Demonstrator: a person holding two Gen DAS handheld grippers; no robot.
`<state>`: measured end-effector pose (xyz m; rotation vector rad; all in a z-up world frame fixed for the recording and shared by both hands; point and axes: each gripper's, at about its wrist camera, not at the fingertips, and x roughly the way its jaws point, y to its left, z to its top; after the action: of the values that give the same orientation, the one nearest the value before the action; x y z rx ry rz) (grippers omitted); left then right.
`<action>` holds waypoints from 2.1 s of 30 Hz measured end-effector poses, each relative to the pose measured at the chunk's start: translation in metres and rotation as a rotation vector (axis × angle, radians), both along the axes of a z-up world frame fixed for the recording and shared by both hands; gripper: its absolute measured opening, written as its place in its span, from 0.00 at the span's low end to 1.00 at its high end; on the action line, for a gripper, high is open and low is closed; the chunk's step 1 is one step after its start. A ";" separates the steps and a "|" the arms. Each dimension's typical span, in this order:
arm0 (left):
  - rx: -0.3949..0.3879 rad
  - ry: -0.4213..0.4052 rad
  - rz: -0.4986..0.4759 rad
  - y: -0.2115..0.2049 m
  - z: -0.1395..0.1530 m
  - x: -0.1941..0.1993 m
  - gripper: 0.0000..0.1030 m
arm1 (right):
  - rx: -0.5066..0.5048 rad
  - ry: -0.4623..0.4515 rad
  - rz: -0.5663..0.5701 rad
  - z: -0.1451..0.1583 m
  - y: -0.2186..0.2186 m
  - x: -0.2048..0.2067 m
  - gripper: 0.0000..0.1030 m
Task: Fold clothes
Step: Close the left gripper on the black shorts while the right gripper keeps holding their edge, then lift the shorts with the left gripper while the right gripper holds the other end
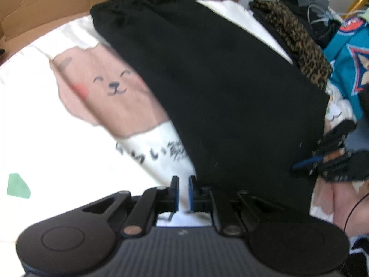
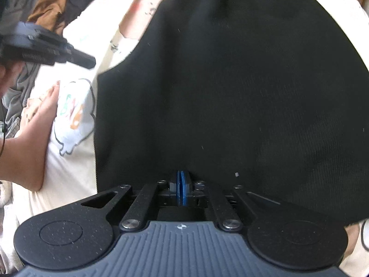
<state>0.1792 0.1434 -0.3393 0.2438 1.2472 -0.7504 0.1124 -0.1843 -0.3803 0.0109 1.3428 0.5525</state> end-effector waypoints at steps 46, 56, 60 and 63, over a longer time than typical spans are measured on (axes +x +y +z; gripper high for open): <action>0.166 0.122 -0.218 -0.150 -0.017 -0.036 0.19 | 0.017 -0.306 -0.749 0.013 -0.221 -0.022 0.32; 0.227 0.104 -0.183 -0.188 -0.026 -0.065 0.21 | 0.154 -0.282 -0.889 0.010 -0.247 -0.048 0.32; 0.224 0.060 -0.187 -0.191 -0.019 -0.069 0.21 | 0.190 -0.237 -0.907 -0.001 -0.250 -0.054 0.33; 0.213 0.057 -0.125 -0.191 -0.015 -0.068 0.21 | 0.213 -0.222 -0.927 -0.007 -0.252 -0.057 0.33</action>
<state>0.1107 -0.0473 -0.3540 0.4805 1.3764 -0.7356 0.0559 -0.4360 -0.3873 0.6930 0.9193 -0.0984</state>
